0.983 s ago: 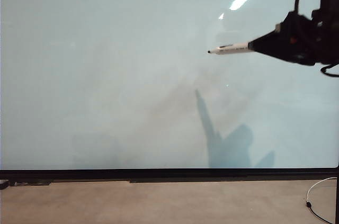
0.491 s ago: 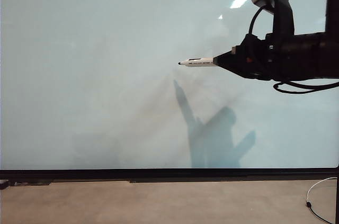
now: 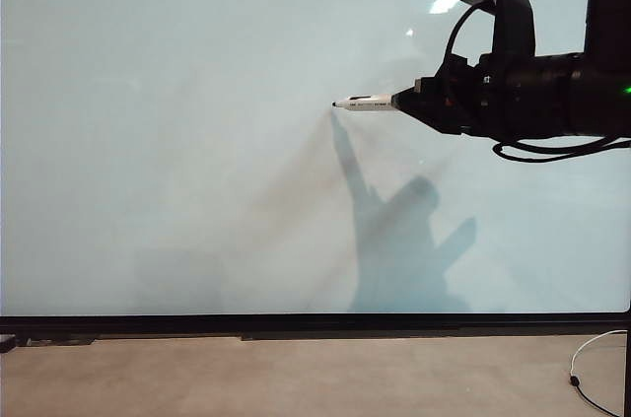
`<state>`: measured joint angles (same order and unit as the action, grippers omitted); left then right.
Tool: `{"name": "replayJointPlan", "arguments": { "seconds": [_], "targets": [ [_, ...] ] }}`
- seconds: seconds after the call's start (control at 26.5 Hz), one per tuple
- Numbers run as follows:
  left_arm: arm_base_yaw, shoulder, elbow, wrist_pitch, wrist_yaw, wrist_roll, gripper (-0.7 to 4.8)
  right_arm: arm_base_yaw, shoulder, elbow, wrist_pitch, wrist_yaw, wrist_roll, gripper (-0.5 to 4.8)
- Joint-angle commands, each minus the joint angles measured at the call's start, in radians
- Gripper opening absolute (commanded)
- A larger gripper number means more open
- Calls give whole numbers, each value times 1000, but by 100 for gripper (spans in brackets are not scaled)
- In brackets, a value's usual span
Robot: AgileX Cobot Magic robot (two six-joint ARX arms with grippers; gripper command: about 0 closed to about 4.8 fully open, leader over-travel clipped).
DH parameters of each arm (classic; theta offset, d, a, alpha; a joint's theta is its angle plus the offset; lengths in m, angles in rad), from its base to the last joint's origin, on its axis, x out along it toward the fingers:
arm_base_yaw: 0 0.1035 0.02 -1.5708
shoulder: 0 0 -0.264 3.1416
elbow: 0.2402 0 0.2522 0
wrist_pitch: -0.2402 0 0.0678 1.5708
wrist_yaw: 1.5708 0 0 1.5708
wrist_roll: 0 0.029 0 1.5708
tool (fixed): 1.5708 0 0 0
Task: Pick up the pen on the shelf to the right of the whiteboard and draw a check mark.
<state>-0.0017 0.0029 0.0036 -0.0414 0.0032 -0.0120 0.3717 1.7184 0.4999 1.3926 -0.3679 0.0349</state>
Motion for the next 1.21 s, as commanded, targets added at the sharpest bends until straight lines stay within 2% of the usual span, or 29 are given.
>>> {"name": "replayJointPlan", "arguments": {
  "seconds": [0.04, 0.6, 1.21],
  "targets": [
    [0, 0, 3, 13, 0, 4, -4, 2, -4, 3, 14, 12, -2, -6],
    [0, 0, 3, 13, 0, 4, -5, 2, -4, 5, -32, 63, -1, -6],
    [0, 0, 3, 13, 0, 4, -5, 2, -4, -74, -4, 128, 8, -6]
  ]
}}
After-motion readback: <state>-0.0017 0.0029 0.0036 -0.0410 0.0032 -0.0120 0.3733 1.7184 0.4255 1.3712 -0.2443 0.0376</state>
